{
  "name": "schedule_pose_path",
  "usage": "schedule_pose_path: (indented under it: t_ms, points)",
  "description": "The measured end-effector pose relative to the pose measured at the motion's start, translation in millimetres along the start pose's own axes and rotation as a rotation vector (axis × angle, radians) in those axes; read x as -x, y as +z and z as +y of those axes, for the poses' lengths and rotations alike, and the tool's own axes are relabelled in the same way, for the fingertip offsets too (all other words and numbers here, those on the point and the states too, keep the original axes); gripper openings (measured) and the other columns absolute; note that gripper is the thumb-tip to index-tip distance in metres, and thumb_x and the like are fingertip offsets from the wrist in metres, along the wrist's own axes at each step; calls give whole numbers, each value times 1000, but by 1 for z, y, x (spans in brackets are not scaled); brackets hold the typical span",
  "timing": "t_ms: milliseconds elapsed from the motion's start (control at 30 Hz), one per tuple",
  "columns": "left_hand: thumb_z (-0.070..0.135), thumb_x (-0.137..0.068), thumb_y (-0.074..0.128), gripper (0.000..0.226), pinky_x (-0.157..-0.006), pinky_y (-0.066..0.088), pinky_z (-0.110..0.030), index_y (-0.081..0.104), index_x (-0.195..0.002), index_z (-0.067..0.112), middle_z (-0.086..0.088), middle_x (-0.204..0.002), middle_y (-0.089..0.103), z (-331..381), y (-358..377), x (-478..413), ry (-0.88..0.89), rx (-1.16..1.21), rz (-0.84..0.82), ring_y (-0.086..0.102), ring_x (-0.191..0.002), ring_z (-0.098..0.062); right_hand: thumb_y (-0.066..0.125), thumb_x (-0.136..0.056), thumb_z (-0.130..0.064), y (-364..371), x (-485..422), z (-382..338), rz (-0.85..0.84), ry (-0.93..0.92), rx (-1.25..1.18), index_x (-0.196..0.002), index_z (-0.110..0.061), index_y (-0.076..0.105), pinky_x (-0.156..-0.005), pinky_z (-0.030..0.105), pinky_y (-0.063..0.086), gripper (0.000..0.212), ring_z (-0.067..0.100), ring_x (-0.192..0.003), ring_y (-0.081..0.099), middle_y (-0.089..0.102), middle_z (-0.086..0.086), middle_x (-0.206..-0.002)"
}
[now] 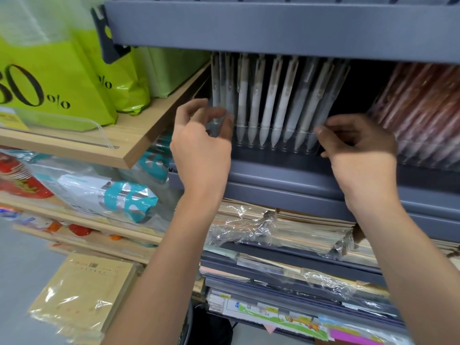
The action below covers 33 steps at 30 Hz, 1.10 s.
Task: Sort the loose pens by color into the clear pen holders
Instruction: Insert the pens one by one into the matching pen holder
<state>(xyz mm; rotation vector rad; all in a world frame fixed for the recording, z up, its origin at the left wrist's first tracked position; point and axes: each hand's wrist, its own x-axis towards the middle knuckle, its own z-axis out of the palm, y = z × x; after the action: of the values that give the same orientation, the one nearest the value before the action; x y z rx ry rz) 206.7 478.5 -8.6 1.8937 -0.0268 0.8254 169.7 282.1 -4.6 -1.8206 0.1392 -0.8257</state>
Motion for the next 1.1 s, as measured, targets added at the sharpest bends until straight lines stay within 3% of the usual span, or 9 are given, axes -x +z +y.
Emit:
schedule_pose_path:
  t_ms: [167,667,833,933,1000,1100]
  points:
    - [25,-87,74,9,-84,54,-40,75,-94,19,2,-119,60,0,0,-1,-17,16,-5,66,-96,-19,71,-85,-21,-1,1,-2,5,4,-15,-78,-35,64,-75,43,58,17,10,-71,64,68,-13,-77]
    - [25,-89,73,11,-83,56,-41,76,-98,19,2,-118,60,1,-3,0,-25,13,-14,64,-98,-17,71,-86,-19,1,2,-3,11,-5,0,-79,-35,63,-77,50,57,19,12,-74,64,68,-10,-79]
    - [30,-86,75,18,-93,49,-33,72,-98,15,-5,-115,57,5,-7,7,28,-24,39,58,-106,-20,71,-86,-19,0,1,-2,11,0,1,-81,-34,65,-77,48,58,17,12,-74,64,68,-11,-79]
    - [29,-86,73,19,-83,46,-30,71,-95,12,-7,-102,57,12,-7,13,153,-105,74,59,-94,-25,71,-85,-20,0,2,-2,9,0,-4,-82,-33,65,-77,47,58,14,11,-74,65,68,-12,-79]
    - [31,-87,71,16,-72,43,-26,72,-94,16,1,-94,57,16,-5,14,139,-115,19,57,-79,-20,71,-84,-23,0,2,-2,7,-2,-2,-83,-33,65,-77,48,58,12,12,-74,65,68,-12,-79]
    - [32,-89,69,18,-68,34,-20,76,-100,19,3,-91,62,18,1,12,88,-147,-3,57,-75,-19,70,-82,-26,0,2,-1,12,-4,-13,-84,-33,65,-77,51,57,8,13,-74,65,68,-11,-79]
